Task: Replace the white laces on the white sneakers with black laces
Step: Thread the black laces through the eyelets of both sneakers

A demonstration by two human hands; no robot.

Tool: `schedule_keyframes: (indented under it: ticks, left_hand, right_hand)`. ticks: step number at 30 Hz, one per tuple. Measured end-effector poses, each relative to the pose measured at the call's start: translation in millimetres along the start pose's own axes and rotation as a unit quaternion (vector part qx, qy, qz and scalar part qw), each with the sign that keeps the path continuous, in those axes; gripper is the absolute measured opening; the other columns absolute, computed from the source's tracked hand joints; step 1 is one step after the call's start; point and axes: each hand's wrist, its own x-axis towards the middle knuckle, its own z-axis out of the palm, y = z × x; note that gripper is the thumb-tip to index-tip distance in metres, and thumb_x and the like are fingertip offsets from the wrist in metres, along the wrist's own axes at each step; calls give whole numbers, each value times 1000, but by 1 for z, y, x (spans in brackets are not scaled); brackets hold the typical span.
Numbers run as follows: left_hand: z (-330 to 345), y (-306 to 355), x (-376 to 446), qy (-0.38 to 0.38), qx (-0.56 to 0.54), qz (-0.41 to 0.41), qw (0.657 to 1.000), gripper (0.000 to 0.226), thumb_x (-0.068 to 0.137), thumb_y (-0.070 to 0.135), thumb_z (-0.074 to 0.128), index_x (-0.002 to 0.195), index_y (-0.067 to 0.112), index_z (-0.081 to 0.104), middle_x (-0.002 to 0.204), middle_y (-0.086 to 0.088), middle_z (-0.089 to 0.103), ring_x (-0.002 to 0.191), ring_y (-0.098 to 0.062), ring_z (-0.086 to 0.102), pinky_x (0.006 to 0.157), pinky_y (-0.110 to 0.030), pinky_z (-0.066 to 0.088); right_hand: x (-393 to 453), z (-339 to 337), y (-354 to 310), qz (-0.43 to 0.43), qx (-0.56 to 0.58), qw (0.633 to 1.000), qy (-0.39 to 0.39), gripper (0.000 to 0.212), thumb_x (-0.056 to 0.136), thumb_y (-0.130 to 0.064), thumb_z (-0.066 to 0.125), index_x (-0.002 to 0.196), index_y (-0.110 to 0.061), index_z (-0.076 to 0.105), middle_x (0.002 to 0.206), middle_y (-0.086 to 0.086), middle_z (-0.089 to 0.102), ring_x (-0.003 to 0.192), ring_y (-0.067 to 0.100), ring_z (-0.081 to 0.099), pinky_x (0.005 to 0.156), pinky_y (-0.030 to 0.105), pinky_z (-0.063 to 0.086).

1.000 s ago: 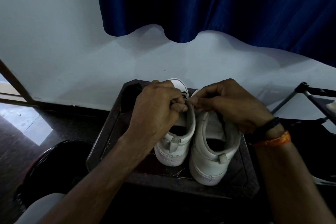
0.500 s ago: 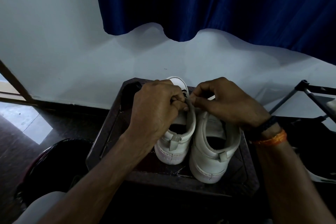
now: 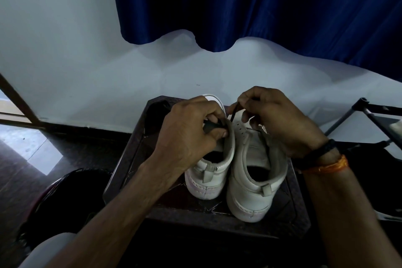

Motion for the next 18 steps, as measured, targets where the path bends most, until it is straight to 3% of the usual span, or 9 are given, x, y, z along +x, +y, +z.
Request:
schedule_keyframes:
  ticks: [4,7,10,12,15,16,18]
  left_hand:
    - [0,1,0,2,5,2,1000,27,66,20,90,84,22,71,77,19,60,74,9,55,63,-7,35]
    - [0,0,-1,14,4,2,1000,41,63,23,92,92,24,64,89,18,54,80,10,51,64,-7,36]
    - [0,-1,-2,35,15,-17,999,55,60,27,94,99,23,54,97,16,44,84,8,48,65,-7,35]
    - [0,-1,-3,57,23,-35,998,58,59,26,94,95,22,48,96,10,44,80,-1,48,64,-16,41]
    - [0,-3,-5,70,34,-59,995,54,61,22,91,82,26,41,75,11,45,64,-7,45,55,-25,37]
    - [0,-4,-6,69,35,-68,995,53,62,21,89,77,26,39,67,11,42,58,-7,41,52,-22,32]
    - [0,-5,-6,67,32,-83,994,50,63,16,86,70,27,37,58,11,38,53,-8,37,50,-22,29]
  right_hand:
    - [-4,5,-6,14,139,990,-18,18,105,-5,43,91,-5,54,89,15,76,52,14,59,43,20,36]
    - [-6,4,-8,37,197,980,-19,20,106,-7,42,91,-5,54,79,15,72,55,16,63,45,21,45]
    - [-6,-6,-8,30,205,978,24,23,104,-4,43,86,-9,56,68,6,63,51,13,54,47,20,44]
    - [-4,-21,-3,4,144,984,102,25,101,0,45,84,-13,58,64,-1,60,51,10,50,49,20,43]
    - [-4,-48,5,-26,-98,966,236,30,97,-2,46,86,-26,61,78,-5,64,67,12,58,64,29,45]
    - [-4,-54,7,-29,-168,956,237,30,97,-5,47,86,-29,62,83,-4,65,73,16,60,67,29,45]
    - [-6,-54,5,-30,-224,961,156,25,99,-13,53,88,-30,67,80,-6,66,73,16,61,65,29,44]
